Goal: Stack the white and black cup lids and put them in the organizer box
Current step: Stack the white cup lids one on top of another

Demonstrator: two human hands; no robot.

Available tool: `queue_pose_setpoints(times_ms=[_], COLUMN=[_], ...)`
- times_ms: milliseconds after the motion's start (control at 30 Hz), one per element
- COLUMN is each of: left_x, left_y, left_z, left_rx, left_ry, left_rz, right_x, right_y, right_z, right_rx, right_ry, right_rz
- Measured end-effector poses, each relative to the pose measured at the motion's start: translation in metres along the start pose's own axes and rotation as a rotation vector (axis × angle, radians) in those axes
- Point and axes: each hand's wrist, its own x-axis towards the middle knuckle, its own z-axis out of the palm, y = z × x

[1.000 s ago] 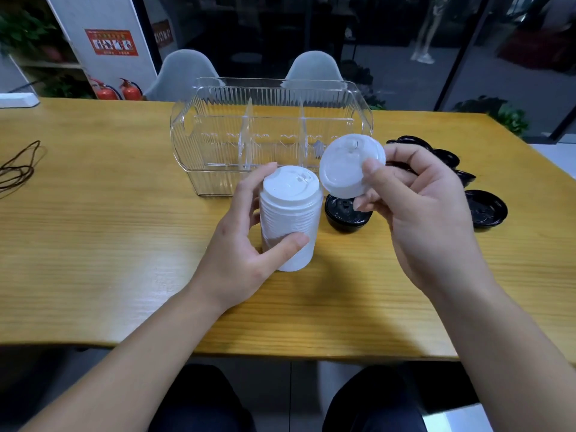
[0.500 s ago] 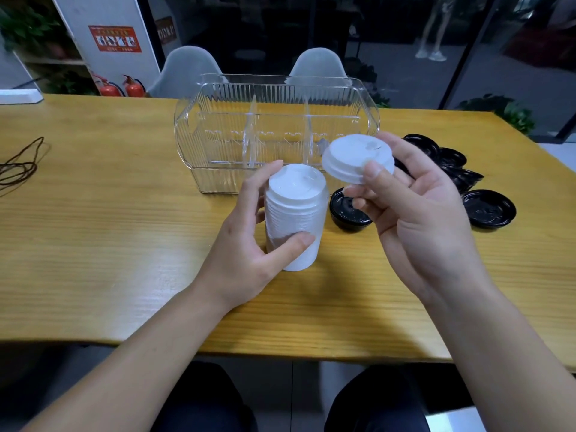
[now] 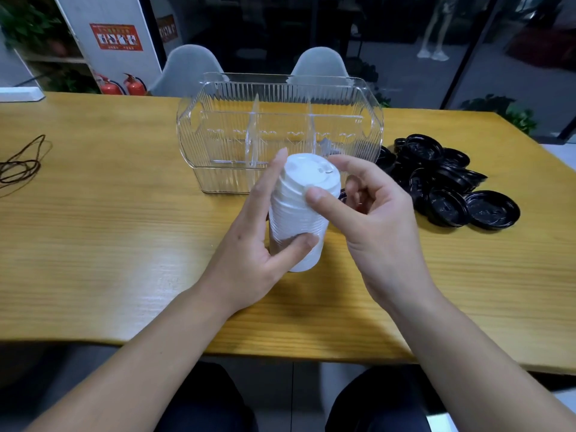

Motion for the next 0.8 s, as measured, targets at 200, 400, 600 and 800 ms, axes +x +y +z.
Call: queue_pose_setpoints(times_ms=[200,400,600,800], left_x=[-0.002,-0.003,-0.002,-0.002], left_y=[0.002,0.002,-0.001,0.001], left_z=[-0.001,-0.002,-0.005,-0.005], left_rx=[-0.052,-0.156,-0.200,-0.197], left_ry=[0.011,-0.017,-0.046,-0.038], left_rz=[-0.036,-0.092,-0.185,-0.198], right_x=[0.003,0.017,0.024,0.017], right_y=[0.003,-0.010,-0.013,-0.011], right_z=[-0.001,-0.013,-0.016,-0.011], right_rx=[-0.163,-0.272,-0.379,-0.374], right_ry=[-0.052,-0.298,-0.392,-0.319], right_rz=[-0.051,-0.152,-0.211,-0.196])
